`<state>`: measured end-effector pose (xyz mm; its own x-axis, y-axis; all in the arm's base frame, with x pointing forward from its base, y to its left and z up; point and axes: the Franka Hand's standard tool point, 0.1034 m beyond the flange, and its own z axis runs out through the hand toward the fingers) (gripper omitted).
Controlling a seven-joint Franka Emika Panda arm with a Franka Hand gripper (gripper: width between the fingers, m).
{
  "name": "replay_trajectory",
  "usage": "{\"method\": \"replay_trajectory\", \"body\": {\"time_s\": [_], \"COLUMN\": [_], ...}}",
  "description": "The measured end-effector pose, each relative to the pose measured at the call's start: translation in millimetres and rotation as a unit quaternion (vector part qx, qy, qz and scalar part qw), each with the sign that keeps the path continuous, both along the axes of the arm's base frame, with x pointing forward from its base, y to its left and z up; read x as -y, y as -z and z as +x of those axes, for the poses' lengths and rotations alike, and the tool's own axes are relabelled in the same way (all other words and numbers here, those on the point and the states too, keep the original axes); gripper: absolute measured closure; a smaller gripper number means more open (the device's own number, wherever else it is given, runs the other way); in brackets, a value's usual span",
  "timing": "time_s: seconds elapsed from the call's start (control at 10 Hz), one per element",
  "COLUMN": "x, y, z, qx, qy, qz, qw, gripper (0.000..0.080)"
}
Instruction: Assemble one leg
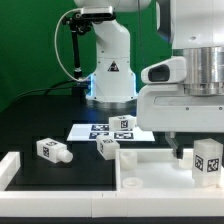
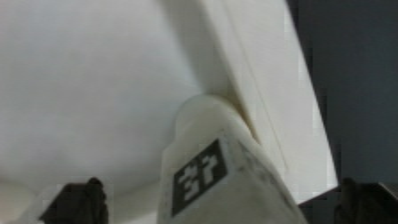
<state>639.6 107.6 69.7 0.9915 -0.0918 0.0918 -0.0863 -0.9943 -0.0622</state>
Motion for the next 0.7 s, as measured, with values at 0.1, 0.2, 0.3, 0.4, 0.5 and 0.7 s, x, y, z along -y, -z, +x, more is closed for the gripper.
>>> {"method": "replay_trajectory", "body": {"time_s": [0.1,0.2,0.3,0.4,0.5,0.7], "x": [0.5,0.9,0.9,1.0,0.7,-0.4], "y": [-1.4,-0.7,-0.4,-0.3,-0.1,0.8], "z": [1.7,1.6,1.5,1.4,1.3,0.9], "qx": [0.001,0.001,0.000,-0.001,-0.003,-0.006], "qy": [-0.063,-0.051,-0.030,-0.024,0.017,0.117], "qz": [-0.011,-0.010,-0.008,-0.007,-0.003,0.006], "qw": [0.998,0.999,1.000,1.000,1.000,0.993], "gripper": [0.0150,0.0179,0.0346,0.0346,0.0513,0.0514]}}
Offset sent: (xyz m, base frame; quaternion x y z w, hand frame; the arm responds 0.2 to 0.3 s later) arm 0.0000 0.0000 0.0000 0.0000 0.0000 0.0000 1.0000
